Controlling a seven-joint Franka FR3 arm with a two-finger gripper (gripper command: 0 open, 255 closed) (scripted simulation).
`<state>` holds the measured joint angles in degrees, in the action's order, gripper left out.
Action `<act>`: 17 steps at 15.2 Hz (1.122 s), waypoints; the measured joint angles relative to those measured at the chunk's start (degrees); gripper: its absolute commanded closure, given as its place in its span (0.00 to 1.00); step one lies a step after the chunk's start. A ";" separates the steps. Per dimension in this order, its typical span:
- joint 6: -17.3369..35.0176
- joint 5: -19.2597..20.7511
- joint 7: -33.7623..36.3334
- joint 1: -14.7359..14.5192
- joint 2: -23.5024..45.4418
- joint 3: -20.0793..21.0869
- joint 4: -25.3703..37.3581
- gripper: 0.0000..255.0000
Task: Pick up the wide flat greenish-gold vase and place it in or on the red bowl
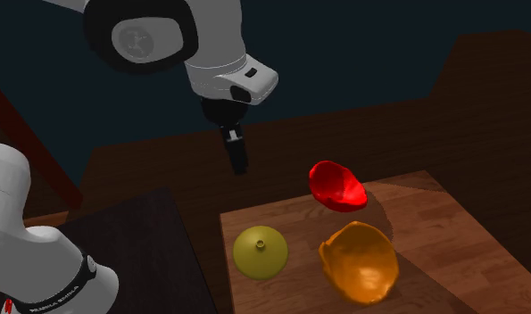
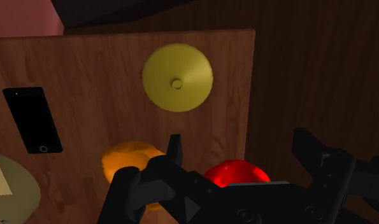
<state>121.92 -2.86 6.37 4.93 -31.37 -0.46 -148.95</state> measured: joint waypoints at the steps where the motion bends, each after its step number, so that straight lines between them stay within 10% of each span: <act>1: 1.35 0.09 0.16 0.29 1.41 -0.15 -0.38 0.00; 17: 27.64 -0.55 2.07 3.77 34.49 -2.74 -0.96 0.00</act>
<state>149.56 -3.41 8.44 8.70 3.12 -3.20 -149.91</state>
